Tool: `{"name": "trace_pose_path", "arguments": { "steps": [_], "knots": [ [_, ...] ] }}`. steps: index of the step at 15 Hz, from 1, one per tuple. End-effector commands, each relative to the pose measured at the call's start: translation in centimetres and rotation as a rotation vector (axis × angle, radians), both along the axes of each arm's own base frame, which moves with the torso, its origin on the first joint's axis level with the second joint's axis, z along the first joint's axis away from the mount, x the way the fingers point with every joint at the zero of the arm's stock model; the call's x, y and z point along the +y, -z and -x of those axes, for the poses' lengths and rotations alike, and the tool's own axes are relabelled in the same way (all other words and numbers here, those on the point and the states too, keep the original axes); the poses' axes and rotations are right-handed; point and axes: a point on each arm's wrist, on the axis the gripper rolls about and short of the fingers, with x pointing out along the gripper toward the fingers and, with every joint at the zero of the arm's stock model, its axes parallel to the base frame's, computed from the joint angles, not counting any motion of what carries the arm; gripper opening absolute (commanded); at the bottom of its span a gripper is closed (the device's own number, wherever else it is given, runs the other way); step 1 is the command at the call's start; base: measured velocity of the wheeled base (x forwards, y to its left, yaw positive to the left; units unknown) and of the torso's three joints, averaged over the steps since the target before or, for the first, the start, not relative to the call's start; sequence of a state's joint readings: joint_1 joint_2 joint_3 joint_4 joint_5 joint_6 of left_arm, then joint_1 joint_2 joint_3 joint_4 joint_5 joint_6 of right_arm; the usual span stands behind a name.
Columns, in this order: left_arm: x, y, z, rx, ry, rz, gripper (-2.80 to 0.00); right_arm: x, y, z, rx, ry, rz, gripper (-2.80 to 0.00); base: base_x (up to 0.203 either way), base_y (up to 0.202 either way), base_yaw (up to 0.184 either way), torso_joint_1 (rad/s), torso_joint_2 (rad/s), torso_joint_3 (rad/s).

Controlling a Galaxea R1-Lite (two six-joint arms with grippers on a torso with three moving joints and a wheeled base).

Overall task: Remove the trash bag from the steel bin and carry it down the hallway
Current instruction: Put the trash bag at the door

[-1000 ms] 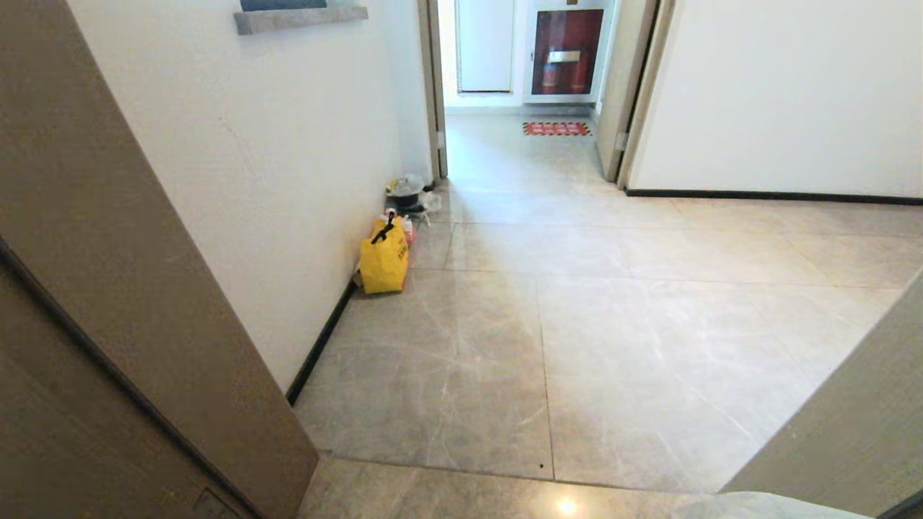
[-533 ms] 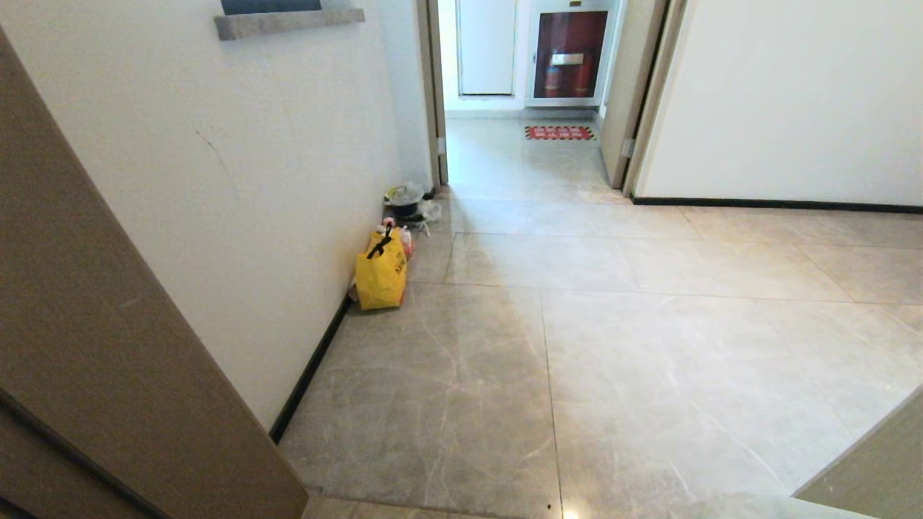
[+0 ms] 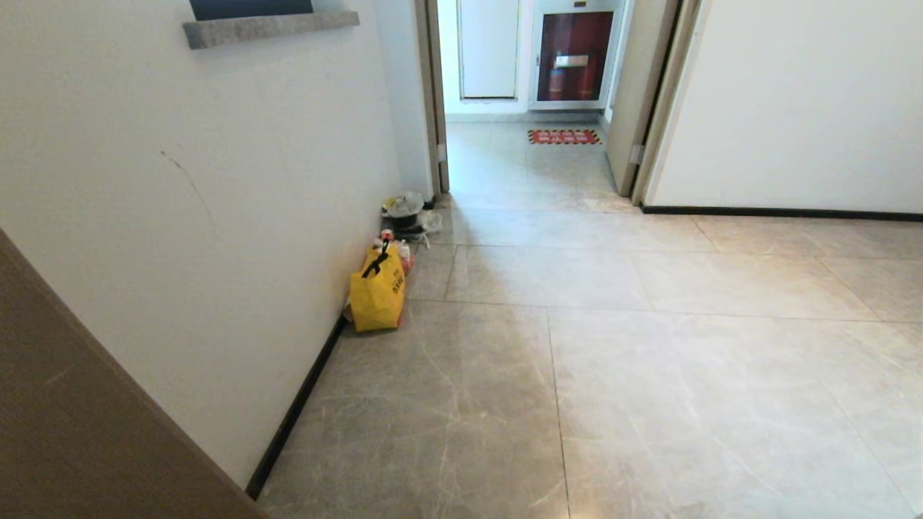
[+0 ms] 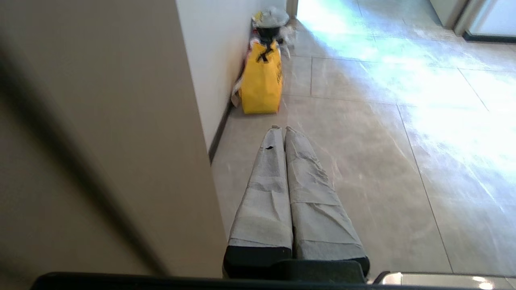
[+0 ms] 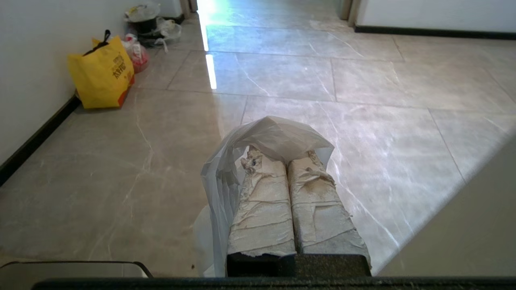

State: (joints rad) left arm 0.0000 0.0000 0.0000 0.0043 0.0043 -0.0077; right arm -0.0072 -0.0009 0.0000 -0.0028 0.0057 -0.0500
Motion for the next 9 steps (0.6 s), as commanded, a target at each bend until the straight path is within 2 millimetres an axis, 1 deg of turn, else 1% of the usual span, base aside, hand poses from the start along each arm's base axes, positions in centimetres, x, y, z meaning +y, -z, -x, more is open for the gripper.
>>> {"name": "trace_pose_path", "arguments": {
  "steps": [1,3,4,9],
  "knots": [
    [0.0,0.0,0.0,0.0,0.0,0.0,-2.8,0.0,-0.01,-0.01,0.001,0.0,0.001,-2.8,0.17,0.0,0.002,0.0,0.0,0.01],
    [0.0,0.0,0.0,0.0,0.0,0.0,-2.8,0.0,-0.01,-0.01,0.001,0.0,0.001,-2.8,0.163,0.0,-0.006,0.001,0.0,0.004],
    [0.0,0.0,0.0,0.0,0.0,0.0,-2.8,0.0,-0.01,-0.01,0.001,0.0,0.001,-2.8,0.103,0.0,-0.005,0.002,0.01,0.011],
    [0.0,0.0,-0.01,0.001,0.0,0.0,-2.8,0.0,-0.01,-0.01,0.001,0.0,0.001,-2.8,0.0,0.0,0.0,0.0,0.0,0.0]
  ]
}}
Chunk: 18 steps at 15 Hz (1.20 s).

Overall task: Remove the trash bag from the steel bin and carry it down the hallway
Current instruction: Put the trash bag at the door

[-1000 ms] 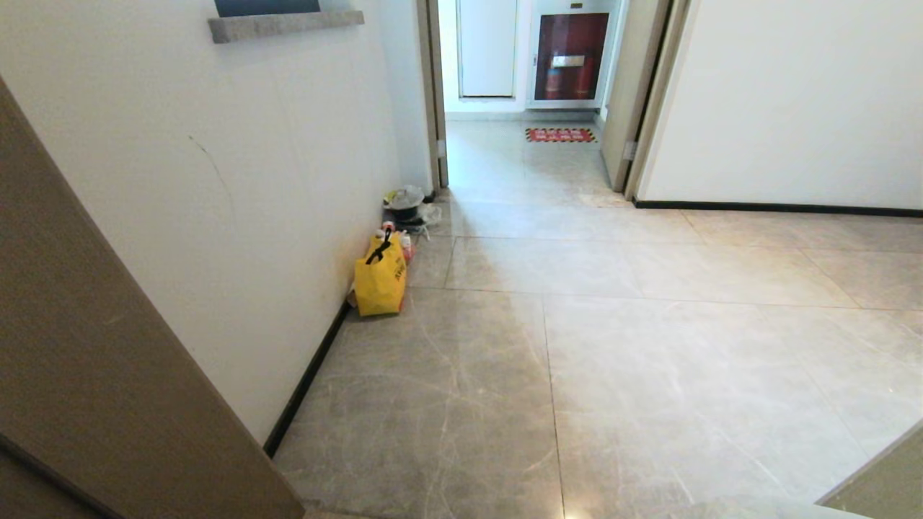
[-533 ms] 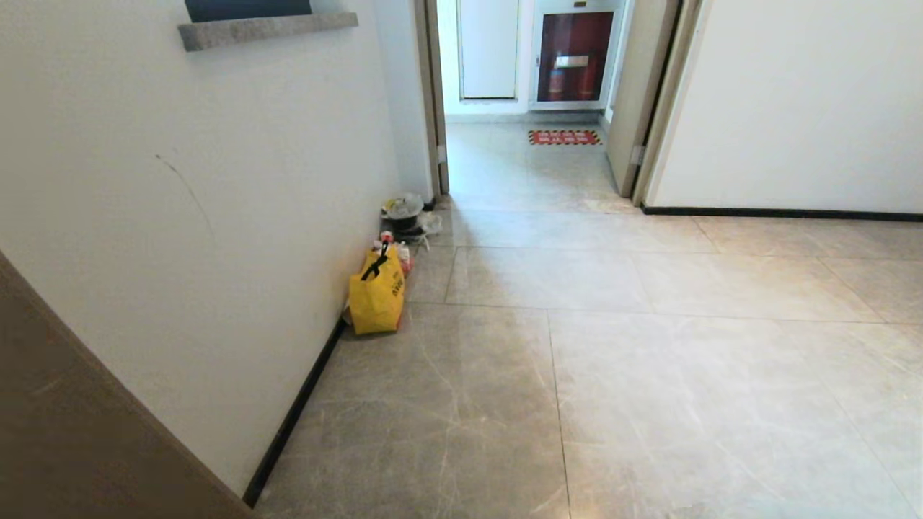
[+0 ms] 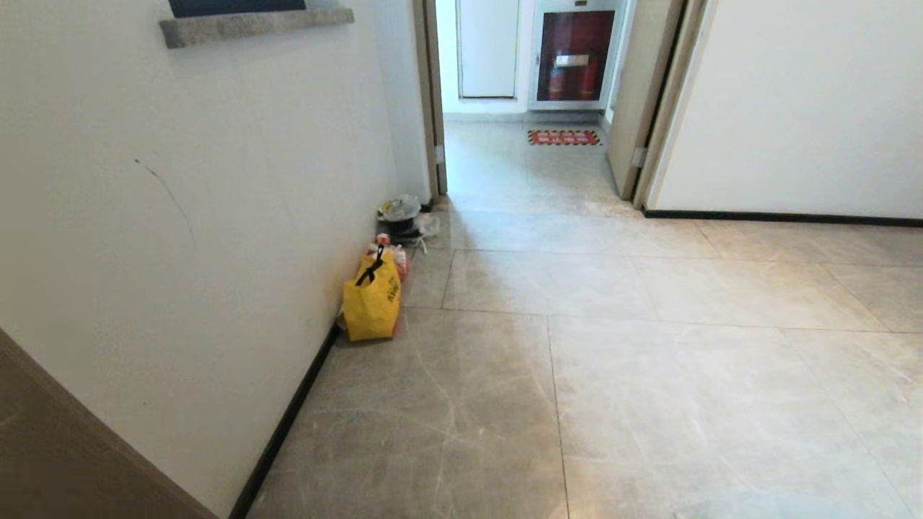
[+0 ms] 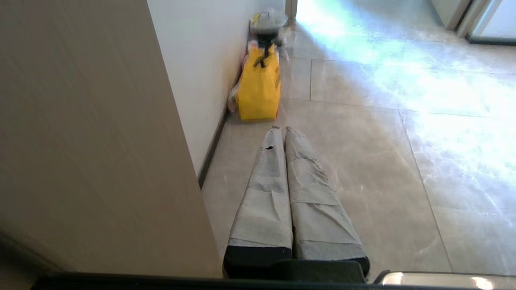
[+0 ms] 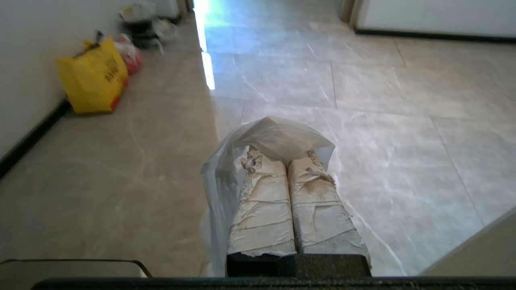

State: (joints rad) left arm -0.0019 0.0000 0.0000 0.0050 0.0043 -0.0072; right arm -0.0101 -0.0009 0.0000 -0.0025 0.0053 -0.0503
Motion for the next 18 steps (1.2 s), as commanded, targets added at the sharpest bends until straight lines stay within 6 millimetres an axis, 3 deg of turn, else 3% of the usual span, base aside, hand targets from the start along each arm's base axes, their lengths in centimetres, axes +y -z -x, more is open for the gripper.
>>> {"name": "trace_pose_path", "arguments": {
  "steps": [1,7,15,18],
  "knots": [
    [0.0,0.0,0.0,0.0,-0.002,0.0,-2.8,0.0,-0.01,-0.01,0.0,-0.003,0.0,-2.8,0.0,0.0,0.0,0.0,0.0,0.0],
    [-0.01,0.0,0.0,0.0,-0.001,-0.006,-2.8,0.0,-0.01,-0.01,0.0,-0.003,0.0,-2.8,0.001,-0.146,-0.001,0.004,0.0,0.002],
    [0.0,0.0,0.0,0.0,-0.002,-0.001,-2.8,0.0,-0.01,-0.01,0.0,-0.003,0.0,-2.8,0.0,0.0,0.0,0.0,0.0,0.0],
    [0.0,0.0,0.0,0.0,-0.002,-0.001,-2.8,0.0,-0.01,-0.01,0.0,-0.003,0.0,-2.8,0.122,-0.085,0.004,0.0,0.0,0.003]
  ]
}}
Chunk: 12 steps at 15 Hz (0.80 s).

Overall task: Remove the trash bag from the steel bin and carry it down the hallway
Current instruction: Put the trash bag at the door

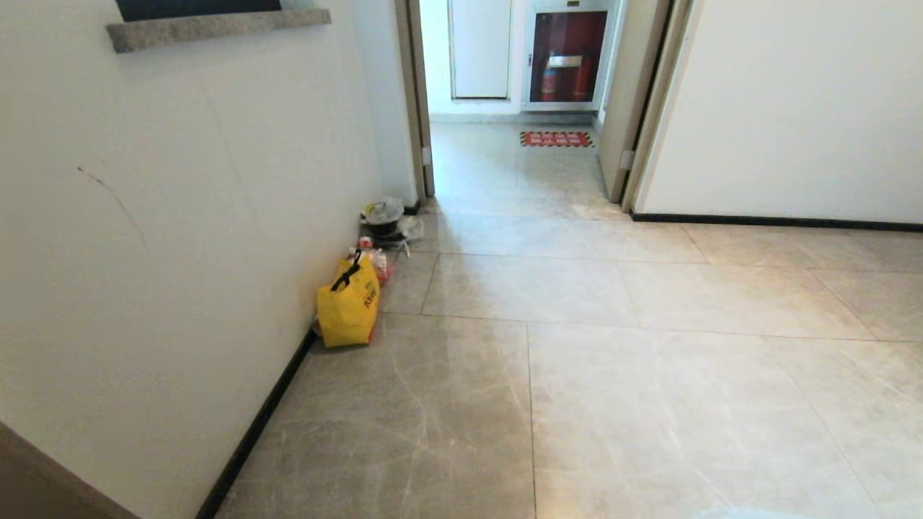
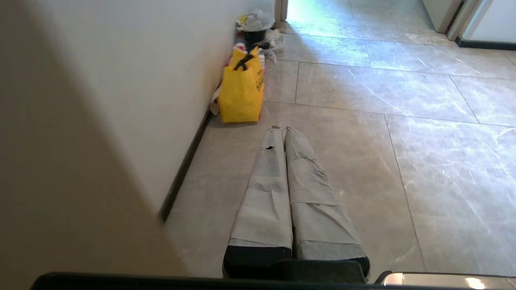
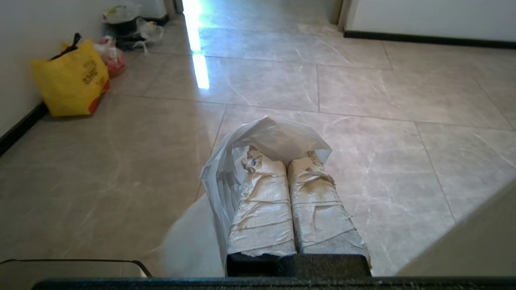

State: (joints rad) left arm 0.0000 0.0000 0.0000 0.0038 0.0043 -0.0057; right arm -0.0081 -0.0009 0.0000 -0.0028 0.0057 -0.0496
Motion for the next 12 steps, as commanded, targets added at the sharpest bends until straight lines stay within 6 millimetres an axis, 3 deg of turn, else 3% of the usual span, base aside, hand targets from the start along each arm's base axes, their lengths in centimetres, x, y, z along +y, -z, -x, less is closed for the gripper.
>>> {"name": "trace_pose_path", "arguments": {
  "steps": [1,3,7,12],
  "knots": [
    [0.0,0.01,0.0,0.001,0.0,0.002,-2.8,0.0,-0.01,-0.01,0.001,-0.001,0.001,-2.8,0.199,-0.186,0.001,-0.001,0.0,0.002],
    [0.0,0.01,0.0,0.001,0.0,0.002,-2.8,0.0,-0.01,-0.01,0.001,-0.001,0.001,-2.8,0.153,-0.132,0.023,0.001,0.01,0.006],
    [0.0,0.01,0.0,0.001,0.0,0.002,-2.8,0.0,0.0,0.0,0.0,-0.001,0.001,-2.8,0.116,-0.016,0.023,0.003,0.0,0.001],
    [0.0,0.01,0.0,0.001,0.001,0.003,-2.8,0.0,-0.01,-0.01,0.001,-0.001,0.001,-2.8,0.0,0.0,0.0,0.0,0.0,0.0]
  ]
}}
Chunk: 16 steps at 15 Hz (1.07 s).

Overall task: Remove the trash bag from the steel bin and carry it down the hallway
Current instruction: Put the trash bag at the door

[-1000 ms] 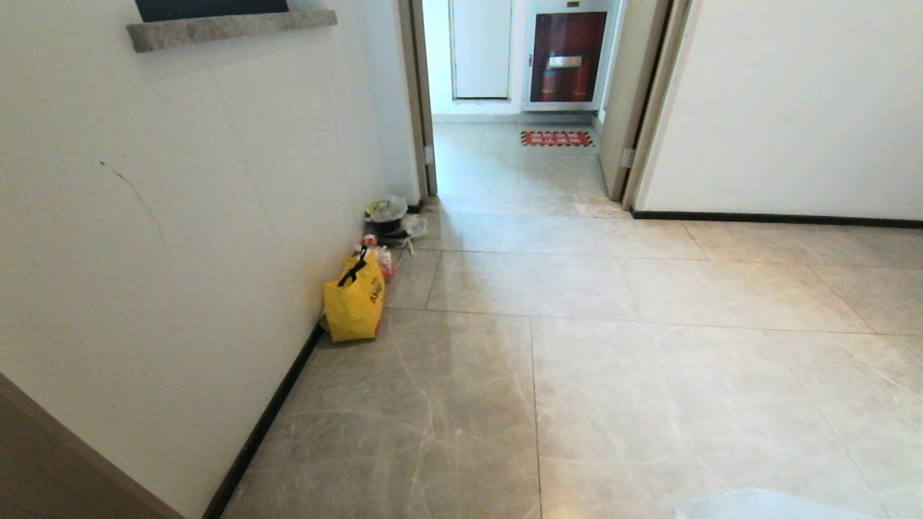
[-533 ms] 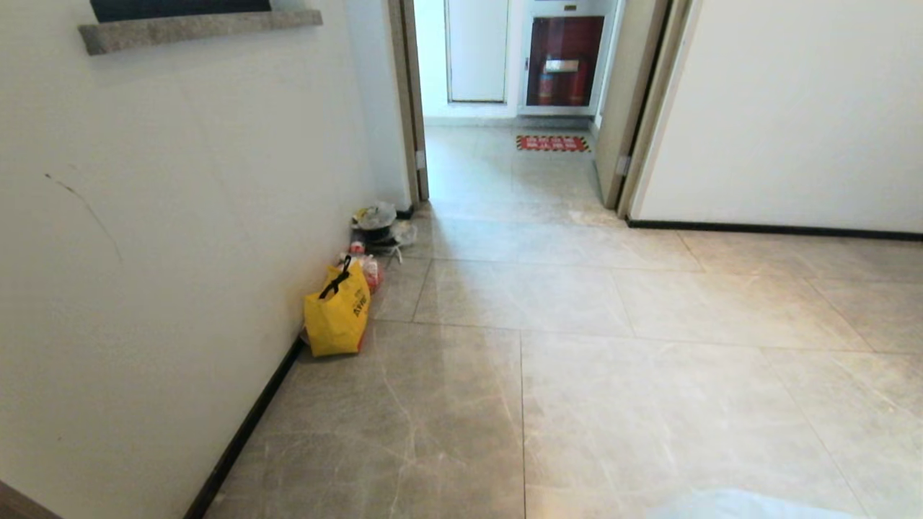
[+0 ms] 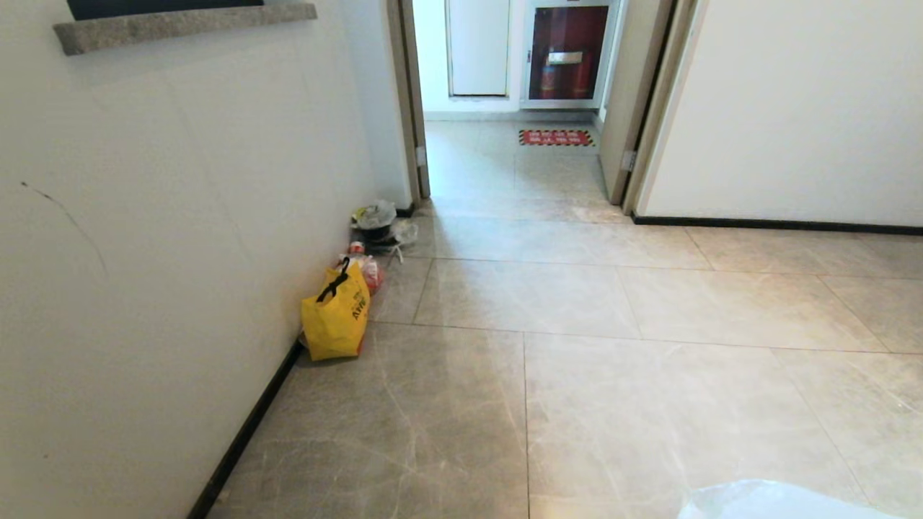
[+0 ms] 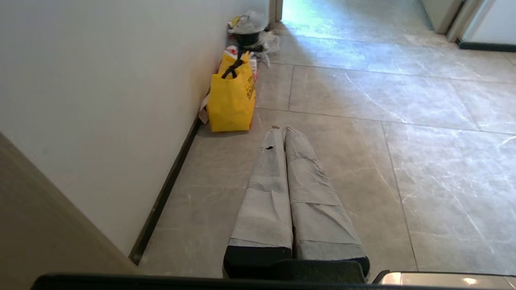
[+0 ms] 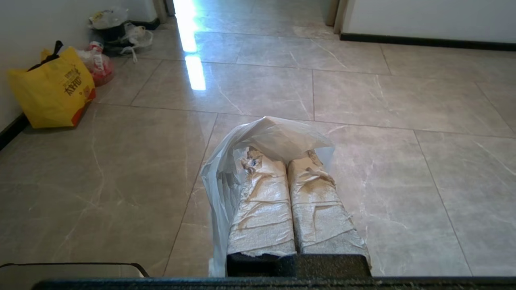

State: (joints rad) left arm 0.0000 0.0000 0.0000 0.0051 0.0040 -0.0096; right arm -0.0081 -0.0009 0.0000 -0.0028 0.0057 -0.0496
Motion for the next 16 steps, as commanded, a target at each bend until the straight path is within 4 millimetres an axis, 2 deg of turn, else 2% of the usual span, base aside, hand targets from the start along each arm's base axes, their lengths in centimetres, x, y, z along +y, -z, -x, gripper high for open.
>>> {"name": "trace_pose_path", "arguments": {
  "steps": [1,7,16],
  "knots": [
    [0.0,-0.01,-0.01,0.001,-0.001,0.0,-2.8,0.0,-0.01,-0.01,0.001,-0.001,0.001,-2.8,0.007,0.053,-0.002,0.003,0.01,0.002],
    [0.0,-0.01,0.0,0.0,0.001,-0.008,-2.8,0.0,-0.01,-0.01,0.001,-0.001,0.001,-2.8,0.001,0.142,0.001,0.003,0.0,0.003],
    [0.0,-0.01,-0.01,0.0,0.001,-0.006,-2.8,0.0,-0.01,-0.01,0.001,-0.001,0.001,-2.8,0.0,0.0,0.0,0.0,0.0,0.0]
  ]
}}
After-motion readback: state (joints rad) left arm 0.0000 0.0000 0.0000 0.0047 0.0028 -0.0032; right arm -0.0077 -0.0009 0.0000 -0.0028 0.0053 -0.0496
